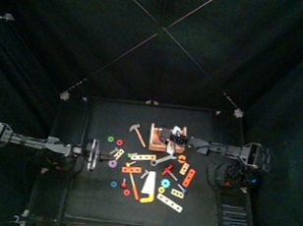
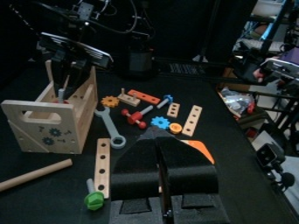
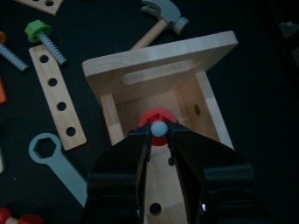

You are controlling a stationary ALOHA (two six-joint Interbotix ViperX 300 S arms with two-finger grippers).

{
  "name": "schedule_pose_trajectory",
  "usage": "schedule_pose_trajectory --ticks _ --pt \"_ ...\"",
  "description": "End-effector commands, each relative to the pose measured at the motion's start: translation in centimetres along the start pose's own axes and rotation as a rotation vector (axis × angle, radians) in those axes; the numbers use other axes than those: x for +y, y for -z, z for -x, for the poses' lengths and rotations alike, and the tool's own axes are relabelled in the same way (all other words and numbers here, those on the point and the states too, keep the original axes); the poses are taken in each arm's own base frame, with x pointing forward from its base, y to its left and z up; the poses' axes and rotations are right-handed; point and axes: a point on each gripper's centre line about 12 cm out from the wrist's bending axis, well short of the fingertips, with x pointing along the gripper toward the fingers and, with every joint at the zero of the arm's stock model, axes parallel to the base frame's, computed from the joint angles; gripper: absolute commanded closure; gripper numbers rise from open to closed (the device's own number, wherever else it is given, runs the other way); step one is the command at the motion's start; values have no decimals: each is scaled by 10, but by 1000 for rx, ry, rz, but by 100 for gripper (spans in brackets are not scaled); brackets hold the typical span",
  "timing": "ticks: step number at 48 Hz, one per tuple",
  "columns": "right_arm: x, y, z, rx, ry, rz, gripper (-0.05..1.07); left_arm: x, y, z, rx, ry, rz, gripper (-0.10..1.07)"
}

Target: Place red screw into tool box

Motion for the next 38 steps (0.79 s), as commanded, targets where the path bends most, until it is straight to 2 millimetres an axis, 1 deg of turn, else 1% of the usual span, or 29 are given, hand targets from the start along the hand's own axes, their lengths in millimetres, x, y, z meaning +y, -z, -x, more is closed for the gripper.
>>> schedule_pose_trajectory --ticks 1,4,13,19,25,34,38 --pt "-5 -14 -1 -41 10 -3 39 0 -7 -2 -23 -1 0 99" --pt "-7 -14 -5 -35 13 -8 39 0 -6 -1 -22 -1 -1 99" --pt "-5 -9 -21 -2 6 -5 39 0 -6 -1 -20 -2 -1 99" --pt "-5 -6 -25 9 4 -15 38 0 -5 -1 -19 -3 0 99" --pt "-5 -5 -25 12 1 -31 31 0 -5 -1 -20 -2 -1 99" --pt "-4 -3 -26 18 0 -34 14 0 -5 -1 -19 -2 -1 99" --pt "-4 -3 -26 18 0 -33 10 0 -5 -1 -17 -2 1 99"
